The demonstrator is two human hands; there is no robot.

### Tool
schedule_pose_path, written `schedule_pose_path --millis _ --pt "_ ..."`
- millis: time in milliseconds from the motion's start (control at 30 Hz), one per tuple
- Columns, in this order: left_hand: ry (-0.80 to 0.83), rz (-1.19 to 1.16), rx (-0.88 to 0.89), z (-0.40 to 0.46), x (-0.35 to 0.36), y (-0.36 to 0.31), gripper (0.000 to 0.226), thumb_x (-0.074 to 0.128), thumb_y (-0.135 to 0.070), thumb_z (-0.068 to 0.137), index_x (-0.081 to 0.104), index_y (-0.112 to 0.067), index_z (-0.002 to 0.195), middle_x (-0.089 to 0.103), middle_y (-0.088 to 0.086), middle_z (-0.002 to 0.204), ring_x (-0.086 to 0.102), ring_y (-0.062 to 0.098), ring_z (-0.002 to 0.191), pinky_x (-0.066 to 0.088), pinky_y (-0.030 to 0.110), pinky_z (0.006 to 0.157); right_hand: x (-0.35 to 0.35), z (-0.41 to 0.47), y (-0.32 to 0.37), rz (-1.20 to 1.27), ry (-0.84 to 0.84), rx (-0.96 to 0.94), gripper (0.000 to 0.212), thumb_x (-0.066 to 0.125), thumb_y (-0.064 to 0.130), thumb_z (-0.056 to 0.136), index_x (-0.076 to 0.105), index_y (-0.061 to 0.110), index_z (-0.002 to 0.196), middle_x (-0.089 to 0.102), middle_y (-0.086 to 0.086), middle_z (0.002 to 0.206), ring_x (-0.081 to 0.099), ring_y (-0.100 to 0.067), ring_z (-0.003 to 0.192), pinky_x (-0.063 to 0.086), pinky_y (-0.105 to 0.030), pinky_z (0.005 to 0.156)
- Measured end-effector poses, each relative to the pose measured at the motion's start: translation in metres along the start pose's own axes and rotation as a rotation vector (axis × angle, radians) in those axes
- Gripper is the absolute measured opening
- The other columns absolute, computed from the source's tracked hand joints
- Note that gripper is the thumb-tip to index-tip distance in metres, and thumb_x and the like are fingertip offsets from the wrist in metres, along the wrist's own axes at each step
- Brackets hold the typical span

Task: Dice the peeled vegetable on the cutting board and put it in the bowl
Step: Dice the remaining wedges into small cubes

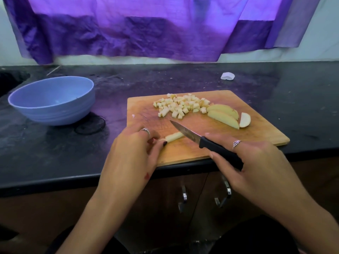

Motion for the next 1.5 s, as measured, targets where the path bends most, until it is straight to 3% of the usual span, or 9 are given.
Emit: schedule_pose_path --millis 133,267,500,800,933,1167,1400,1500 --pt "-0.025 -0.035 0.016 -0.003 -0.003 0.003 0.012 0.067 -0.035 0.08 0.072 -0.023 0.079 0.053 -0.015 0.079 0.054 0.016 0.08 0.053 0.044 0.071 -0.004 0.002 0.008 -0.118 -0.034 -0.043 0.037 0.053 0.04 0.084 0.068 0.027 0.115 0.059 0.007 0.051 0.053 -0.014 0.041 0.041 -0.029 0.032" --pt "-0.042 -0.09 0.004 -0.006 0.001 0.003 0.01 0.069 -0.031 0.08 0.069 -0.023 0.074 0.056 -0.014 0.079 0.053 0.015 0.08 0.053 0.045 0.068 -0.003 0.004 0.009 -0.201 -0.043 -0.058 0.026 0.058 0.036 0.089 0.069 0.027 0.111 0.053 0.005 0.045 0.048 -0.018 0.035 0.036 -0.026 0.031" --pt "-0.072 -0.128 -0.017 -0.008 0.005 0.001 0.015 0.07 -0.027 0.08 0.065 -0.019 0.068 0.054 -0.011 0.077 0.051 0.016 0.079 0.052 0.045 0.068 0.005 0.012 0.01 -0.218 0.019 -0.114 0.034 0.05 0.039 0.083 0.068 0.028 0.109 0.047 0.005 0.041 0.044 -0.016 0.032 0.025 -0.019 0.034" --pt "-0.082 -0.105 -0.013 -0.006 0.005 0.0 0.02 0.07 -0.024 0.08 0.06 -0.017 0.064 0.053 -0.008 0.075 0.048 0.016 0.077 0.051 0.044 0.066 0.002 -0.002 0.007 -0.24 0.069 -0.107 0.036 0.05 0.043 0.084 0.067 0.03 0.112 0.046 0.009 0.041 0.044 -0.012 0.031 0.031 -0.022 0.031" --pt "-0.079 -0.119 -0.014 -0.007 0.005 0.001 0.015 0.07 -0.024 0.08 0.063 -0.02 0.068 0.052 -0.01 0.076 0.05 0.015 0.08 0.052 0.045 0.067 -0.01 -0.003 0.0 -0.291 0.017 -0.086 0.032 0.052 0.041 0.083 0.069 0.032 0.108 0.05 0.006 0.042 0.048 -0.017 0.032 0.029 -0.021 0.034" --pt "-0.076 -0.128 -0.016 -0.008 0.006 0.001 0.016 0.069 -0.026 0.081 0.062 -0.02 0.067 0.053 -0.009 0.077 0.051 0.016 0.08 0.051 0.045 0.068 -0.004 0.005 0.009 -0.134 0.002 -0.097 0.036 0.044 0.044 0.084 0.066 0.032 0.11 0.049 0.008 0.042 0.046 -0.012 0.033 0.034 -0.024 0.03" --pt "-0.077 -0.131 -0.012 -0.006 0.007 0.003 0.016 0.071 -0.023 0.079 0.063 -0.018 0.066 0.053 -0.008 0.075 0.051 0.015 0.077 0.052 0.042 0.064 0.006 0.011 0.011 -0.185 0.045 -0.111 0.03 0.051 0.041 0.085 0.065 0.03 0.109 0.045 0.009 0.041 0.042 -0.012 0.032 0.027 -0.019 0.033" --pt "-0.07 -0.132 -0.014 -0.005 0.006 0.003 0.016 0.071 -0.025 0.079 0.065 -0.018 0.066 0.054 -0.008 0.075 0.05 0.014 0.077 0.052 0.041 0.065 0.012 0.018 0.013 -0.193 0.073 -0.104 0.034 0.044 0.044 0.086 0.064 0.031 0.11 0.045 0.01 0.042 0.042 -0.011 0.033 0.025 -0.02 0.033"
Point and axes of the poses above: each hand's wrist, its own z-axis towards the middle knuckle, its own x-axis out of the palm, y = z × x, the point moved 3 cm from there along z, towards the middle knuckle
